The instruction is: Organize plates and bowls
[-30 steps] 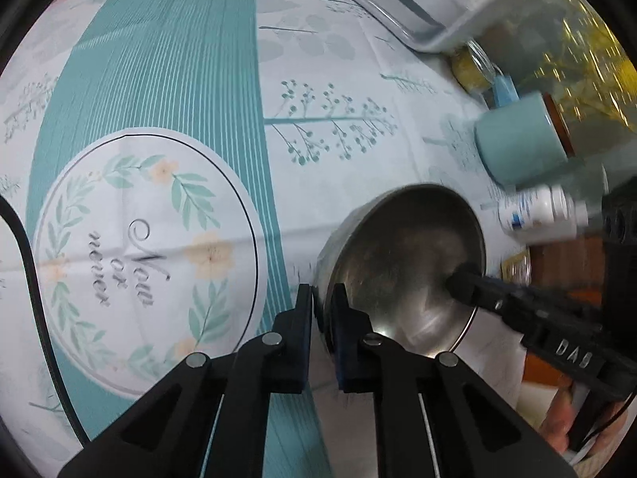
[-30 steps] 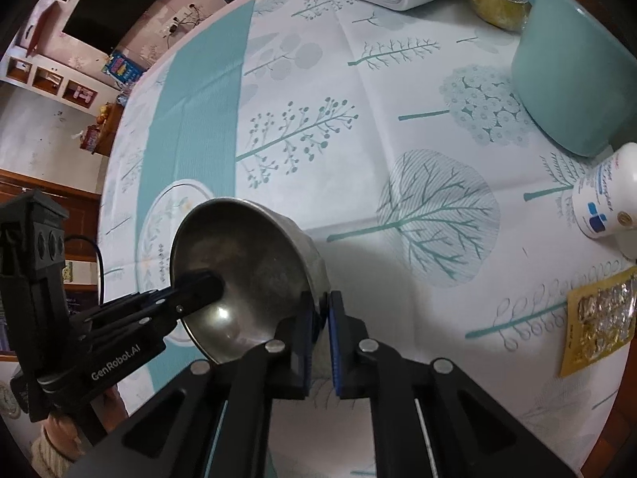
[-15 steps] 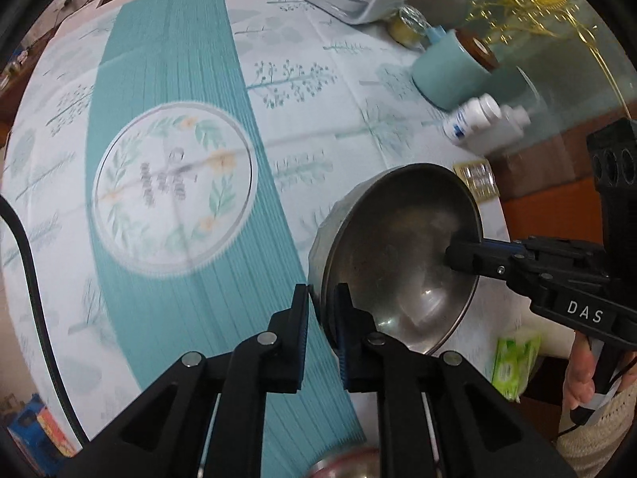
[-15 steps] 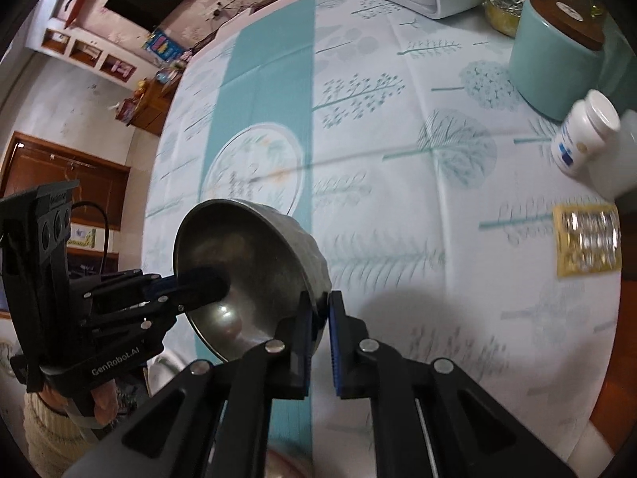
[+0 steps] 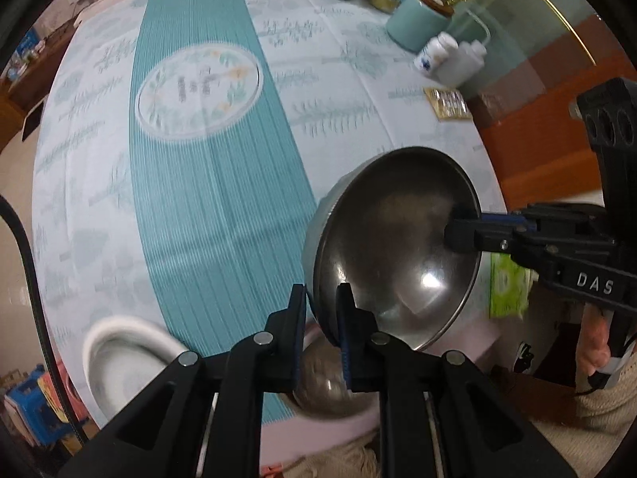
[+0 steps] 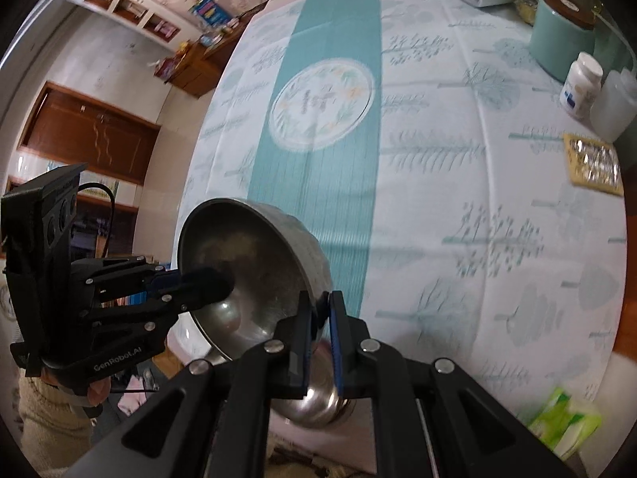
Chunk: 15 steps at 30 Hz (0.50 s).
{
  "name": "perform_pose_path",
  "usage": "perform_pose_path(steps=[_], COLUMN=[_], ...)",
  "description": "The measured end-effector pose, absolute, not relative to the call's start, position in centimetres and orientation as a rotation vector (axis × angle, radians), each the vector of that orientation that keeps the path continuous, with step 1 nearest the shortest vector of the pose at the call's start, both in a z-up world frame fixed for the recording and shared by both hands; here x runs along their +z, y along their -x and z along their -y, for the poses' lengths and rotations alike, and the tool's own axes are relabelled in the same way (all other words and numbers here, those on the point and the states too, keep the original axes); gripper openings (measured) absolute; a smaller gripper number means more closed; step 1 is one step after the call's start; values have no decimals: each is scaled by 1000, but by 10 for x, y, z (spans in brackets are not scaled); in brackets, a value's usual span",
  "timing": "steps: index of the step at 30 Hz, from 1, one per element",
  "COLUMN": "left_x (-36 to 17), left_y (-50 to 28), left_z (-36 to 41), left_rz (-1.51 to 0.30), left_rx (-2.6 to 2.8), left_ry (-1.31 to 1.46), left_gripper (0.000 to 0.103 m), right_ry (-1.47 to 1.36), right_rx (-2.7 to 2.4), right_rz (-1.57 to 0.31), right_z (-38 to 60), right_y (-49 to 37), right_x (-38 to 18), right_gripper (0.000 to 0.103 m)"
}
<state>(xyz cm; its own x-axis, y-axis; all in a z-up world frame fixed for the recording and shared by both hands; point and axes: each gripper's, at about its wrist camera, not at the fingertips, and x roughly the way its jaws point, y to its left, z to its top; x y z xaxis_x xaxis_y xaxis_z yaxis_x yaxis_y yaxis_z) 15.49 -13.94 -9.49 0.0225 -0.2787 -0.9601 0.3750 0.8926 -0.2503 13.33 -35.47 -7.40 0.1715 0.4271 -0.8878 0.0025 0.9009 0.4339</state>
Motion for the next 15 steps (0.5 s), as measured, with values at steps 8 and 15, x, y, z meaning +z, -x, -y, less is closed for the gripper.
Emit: perform_pose_path(steps=[8,15], left_x=[-114,-155], left_y=[-92,-59], left_z=[121,110], left_rz=[-1495,-1514], left_rx=[-502,-451], left_ry=[-4,72], left_gripper=[14,14], right_ry=[-313,-339], right_rx=[358,354], right_rz=[-1403,-1446], right_z=[324,316], right_y=[-76,-45], right_x=[-90,-129], right_gripper=[9,9])
